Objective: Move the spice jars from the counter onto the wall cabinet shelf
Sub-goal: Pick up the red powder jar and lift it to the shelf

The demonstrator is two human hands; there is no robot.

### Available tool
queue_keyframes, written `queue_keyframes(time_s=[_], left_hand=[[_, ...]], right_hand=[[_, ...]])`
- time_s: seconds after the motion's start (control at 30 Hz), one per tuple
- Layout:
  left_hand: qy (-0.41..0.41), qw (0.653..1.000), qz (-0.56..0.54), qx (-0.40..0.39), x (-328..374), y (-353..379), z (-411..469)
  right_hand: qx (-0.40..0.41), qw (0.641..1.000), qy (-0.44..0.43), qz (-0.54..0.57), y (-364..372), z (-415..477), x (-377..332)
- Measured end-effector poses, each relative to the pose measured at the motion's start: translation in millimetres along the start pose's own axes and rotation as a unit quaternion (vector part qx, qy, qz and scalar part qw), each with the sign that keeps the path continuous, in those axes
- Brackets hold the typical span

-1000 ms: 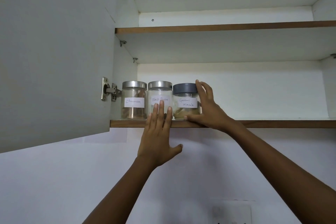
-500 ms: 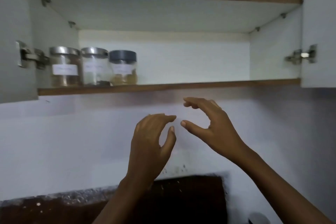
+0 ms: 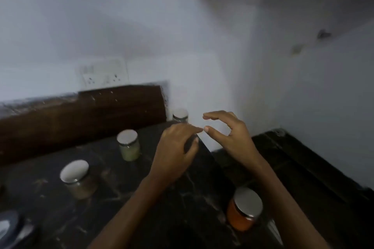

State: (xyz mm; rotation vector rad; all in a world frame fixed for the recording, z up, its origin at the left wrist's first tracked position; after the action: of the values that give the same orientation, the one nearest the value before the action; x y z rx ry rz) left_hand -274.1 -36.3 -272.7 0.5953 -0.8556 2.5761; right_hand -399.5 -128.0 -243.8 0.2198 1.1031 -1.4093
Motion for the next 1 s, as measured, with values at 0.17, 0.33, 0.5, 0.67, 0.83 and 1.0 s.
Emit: queue_keyframes(time_s=[0.17,0.33,0.5,0.67,0.83,1.0], left_hand=[[-0.035,0.986,0.017,-0.161,9,73,-65],[-0.046,0.943,0.053,-0.325,24,124,-123],[-0.02,0.89,0.121,-0.438,24,150,-164],[-0.029,0.886,0.136,-0.443,28,153,-172],[-0.049,0.887,0.117,-0.444,32,147,-168],[-0.073,0.913,0.081,-0.392,38,121,-150]], right_hand=[[-0.035,0.997,0.057,-0.038,-30,-56,84],[-0.15,0.973,0.161,-0.075,-45,-111,151],[-0.262,0.937,0.215,-0.077,-41,-158,189],[-0.178,0.953,0.245,0.007,-32,-179,213],[-0.161,0.946,0.276,0.051,-27,-175,217],[-0.2,0.935,0.274,0.107,-32,-157,186]])
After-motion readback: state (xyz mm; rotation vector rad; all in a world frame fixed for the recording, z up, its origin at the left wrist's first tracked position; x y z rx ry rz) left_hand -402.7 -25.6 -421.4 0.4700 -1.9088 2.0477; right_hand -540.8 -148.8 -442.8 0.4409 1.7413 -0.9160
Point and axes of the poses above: each hand's wrist, its own z-axis towards the middle knuckle, its own y-axis out of the palm, x = y × z, the point moved 3 cm from there along z, towards the middle knuckle, and after that the axes turned 9 degrees about x, right-handed, at the moved point
